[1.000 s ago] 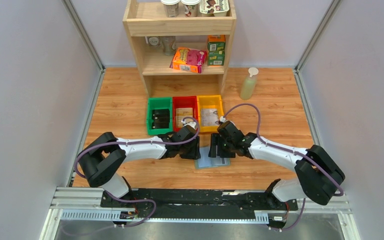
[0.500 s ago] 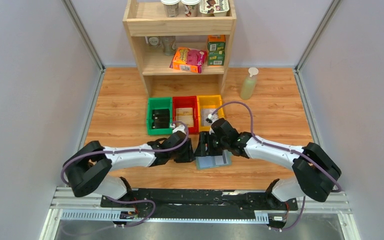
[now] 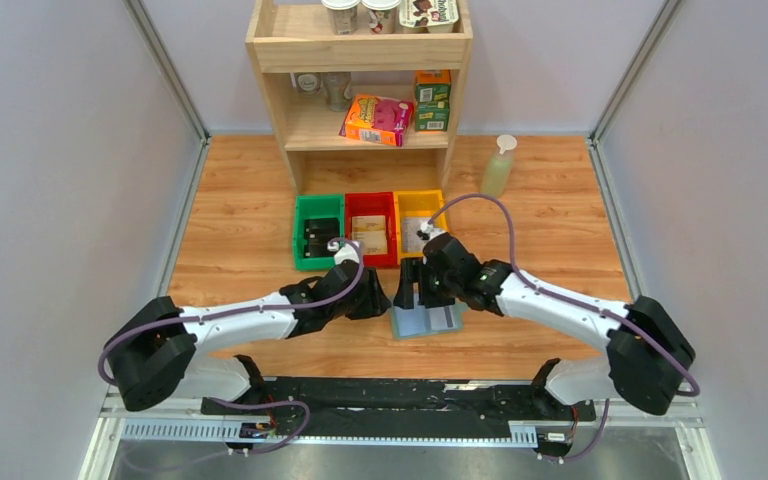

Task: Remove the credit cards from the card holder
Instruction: Remove the credit card from the card holder.

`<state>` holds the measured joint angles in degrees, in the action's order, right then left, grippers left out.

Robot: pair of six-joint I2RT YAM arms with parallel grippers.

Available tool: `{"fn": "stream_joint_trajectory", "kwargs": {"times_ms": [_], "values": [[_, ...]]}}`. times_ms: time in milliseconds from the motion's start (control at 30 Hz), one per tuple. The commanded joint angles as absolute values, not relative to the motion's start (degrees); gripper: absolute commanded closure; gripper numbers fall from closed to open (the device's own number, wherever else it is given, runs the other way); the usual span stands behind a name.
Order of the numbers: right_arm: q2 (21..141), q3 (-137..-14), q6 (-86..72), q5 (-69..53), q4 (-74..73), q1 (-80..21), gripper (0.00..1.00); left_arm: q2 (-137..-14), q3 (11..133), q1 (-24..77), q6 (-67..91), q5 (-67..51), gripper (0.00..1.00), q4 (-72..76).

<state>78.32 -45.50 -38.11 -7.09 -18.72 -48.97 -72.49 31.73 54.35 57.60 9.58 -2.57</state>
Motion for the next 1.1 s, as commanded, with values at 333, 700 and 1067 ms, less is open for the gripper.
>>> {"fn": "stream_joint_trajectory", "kwargs": {"times_ms": [333,700,1067], "values": [[74.9,-41.5,-37.0,6.5,-28.0,-42.9,0.25,-83.1,41.5,54.6,54.3,2.8,0.45,-0.3],[78.5,-40.3,-36.7,3.1,-24.4,-42.7,0.32,-88.1,41.9,54.8,55.3,0.5,0.51,1.4],[78.8,-40.3,-36.4,1.0,-23.3,-42.8,0.41,-89.5,41.7,54.8,55.8,0.4,0.53,2.1]]}}
